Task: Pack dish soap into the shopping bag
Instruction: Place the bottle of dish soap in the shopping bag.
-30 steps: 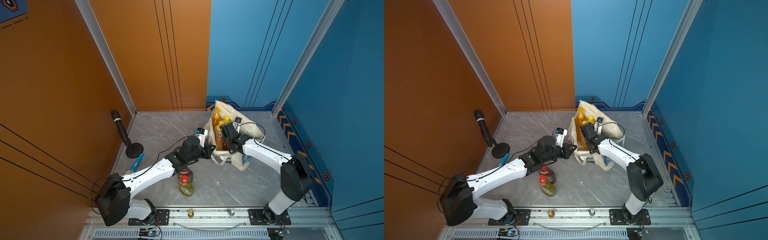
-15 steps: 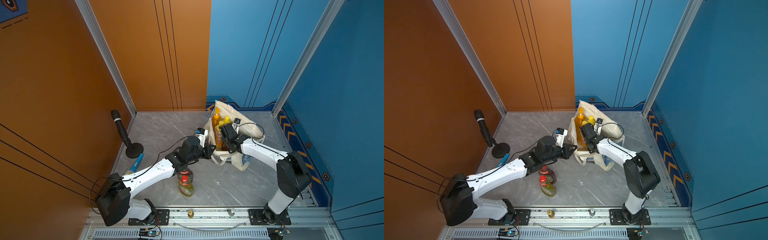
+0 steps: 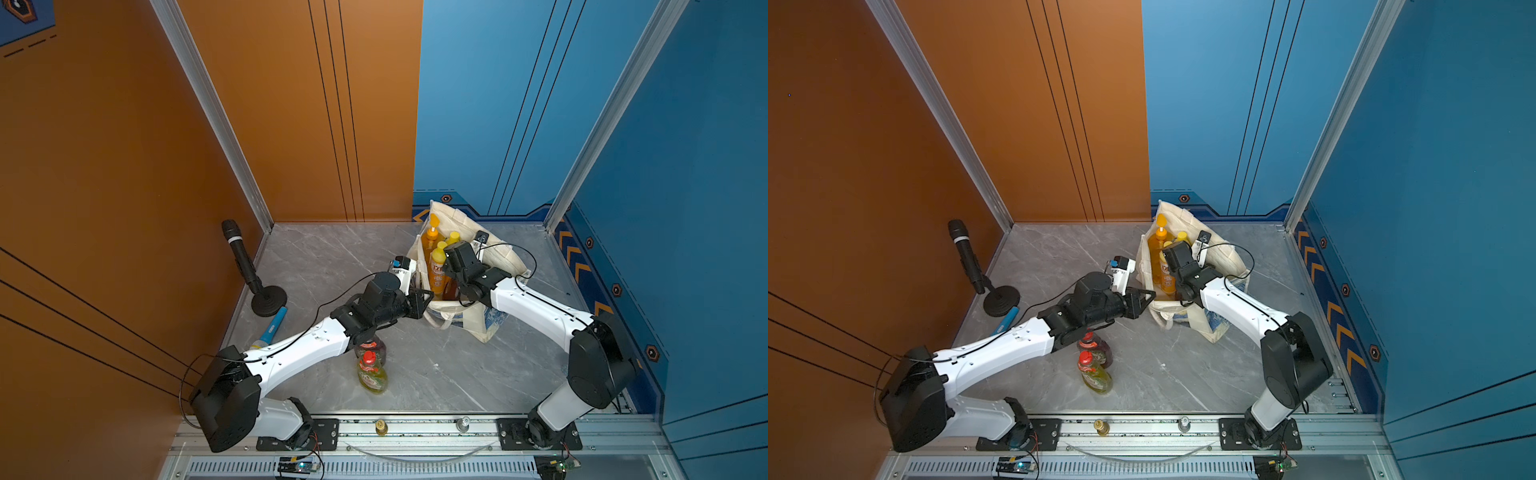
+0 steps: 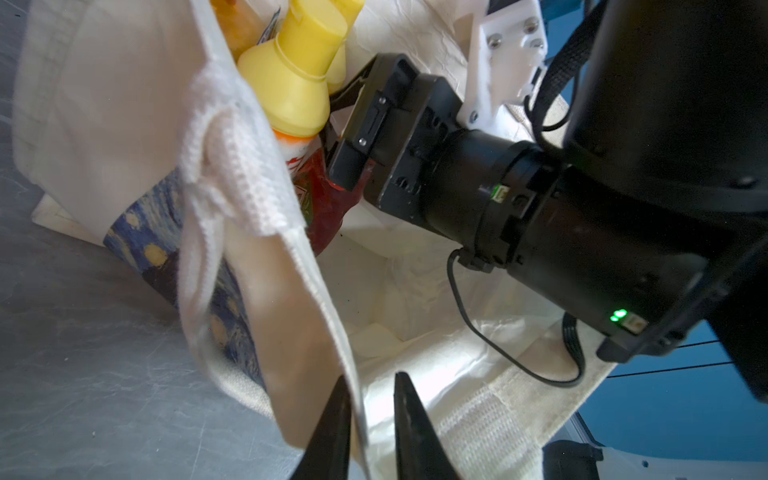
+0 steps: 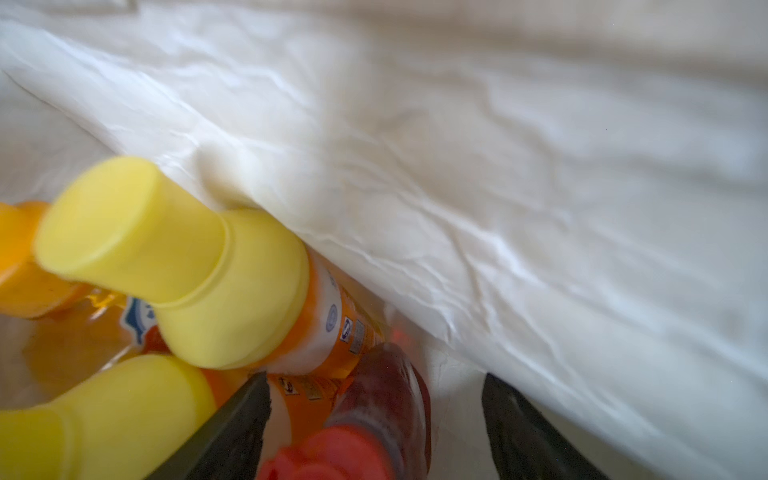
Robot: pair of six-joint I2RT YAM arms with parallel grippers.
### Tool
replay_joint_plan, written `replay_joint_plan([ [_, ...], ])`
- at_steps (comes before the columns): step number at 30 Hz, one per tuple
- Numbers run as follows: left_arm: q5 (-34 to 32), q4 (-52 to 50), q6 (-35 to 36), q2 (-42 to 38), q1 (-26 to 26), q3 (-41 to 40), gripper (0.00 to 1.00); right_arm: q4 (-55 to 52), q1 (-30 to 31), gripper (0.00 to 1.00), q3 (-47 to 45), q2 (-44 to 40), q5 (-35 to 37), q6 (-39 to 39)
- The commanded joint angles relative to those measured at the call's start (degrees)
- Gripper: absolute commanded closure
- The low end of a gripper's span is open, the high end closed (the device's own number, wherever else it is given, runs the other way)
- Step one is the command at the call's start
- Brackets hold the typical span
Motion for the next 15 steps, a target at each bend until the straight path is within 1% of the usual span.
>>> replay_joint_plan([
  [1,0.76,-0.56,1.16,-1.27,-1.03,0.81,0.78,-2.08,0.21,0.16,0.84,-3.00,-0.85,-1.44],
  [9,0.50,-0.64,1.59,-2.06,-0.98,0.64,0.72,-2.89,0.13,0.14,-0.46,-10.96,-1.89,-3.69],
  [12,0.27,-1.01,1.83,-2.62,-0.82,0.85,0.68,-2.16,-0.82,0.09,-1.21,-14.86,-4.71,-5.21],
  [13,0.11,-1.45,2.03,-2.84,-0.81,1.01,0.66,-1.85,-1.41,0.06,-1.50,-16.33,-6.34,-5.91],
  [15,-0.27,-2.33,2.59,-3.49,-0.67,1.27,0.62,-0.94,-2.88,0.04,-1.82,-18.88,-10.55,-7.08],
])
